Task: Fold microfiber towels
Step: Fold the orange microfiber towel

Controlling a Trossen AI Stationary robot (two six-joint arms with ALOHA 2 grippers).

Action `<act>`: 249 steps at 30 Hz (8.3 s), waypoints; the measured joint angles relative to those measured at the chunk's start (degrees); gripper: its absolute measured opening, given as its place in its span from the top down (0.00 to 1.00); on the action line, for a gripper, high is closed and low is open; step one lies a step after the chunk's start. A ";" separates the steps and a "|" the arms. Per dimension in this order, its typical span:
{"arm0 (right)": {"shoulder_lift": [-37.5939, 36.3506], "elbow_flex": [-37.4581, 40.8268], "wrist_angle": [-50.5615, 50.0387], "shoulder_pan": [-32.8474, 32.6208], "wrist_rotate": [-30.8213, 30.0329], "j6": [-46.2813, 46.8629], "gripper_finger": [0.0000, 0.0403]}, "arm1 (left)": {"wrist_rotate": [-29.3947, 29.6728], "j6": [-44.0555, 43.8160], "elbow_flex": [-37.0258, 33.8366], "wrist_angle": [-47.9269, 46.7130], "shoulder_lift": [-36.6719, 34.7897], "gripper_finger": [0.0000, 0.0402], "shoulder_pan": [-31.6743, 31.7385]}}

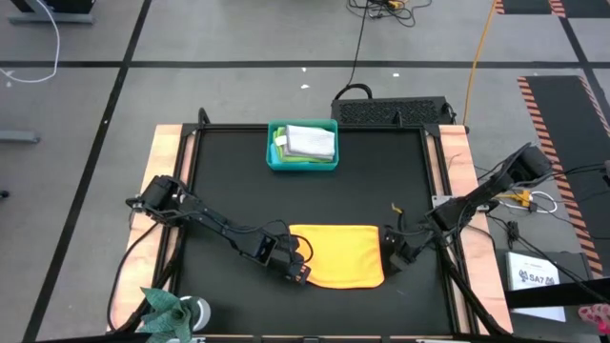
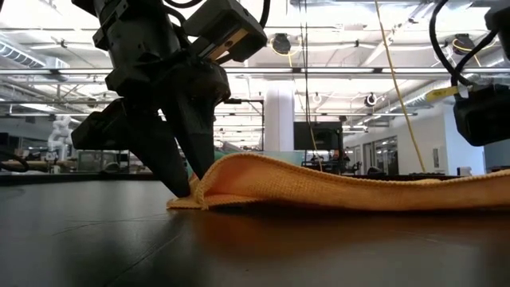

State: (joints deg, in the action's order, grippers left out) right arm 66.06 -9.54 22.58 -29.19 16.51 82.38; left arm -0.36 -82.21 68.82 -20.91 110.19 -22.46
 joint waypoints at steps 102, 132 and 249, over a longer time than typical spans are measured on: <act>2.22 -0.77 17.65 12.83 3.31 -9.60 1.00 | 3.41 7.72 0.28 -9.00 -8.39 0.71 2.45; 2.21 -0.77 17.91 12.61 6.32 -11.54 1.00 | 3.57 -7.24 -1.56 0.53 -8.02 0.45 -1.04; 2.18 -0.79 17.50 12.61 5.92 -12.54 1.00 | -4.09 -4.93 -6.73 14.47 -3.71 0.99 1.67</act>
State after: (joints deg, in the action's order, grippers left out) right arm 68.25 -10.33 40.07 -16.58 22.43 69.84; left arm -4.45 -87.15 62.08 -6.44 106.48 -20.78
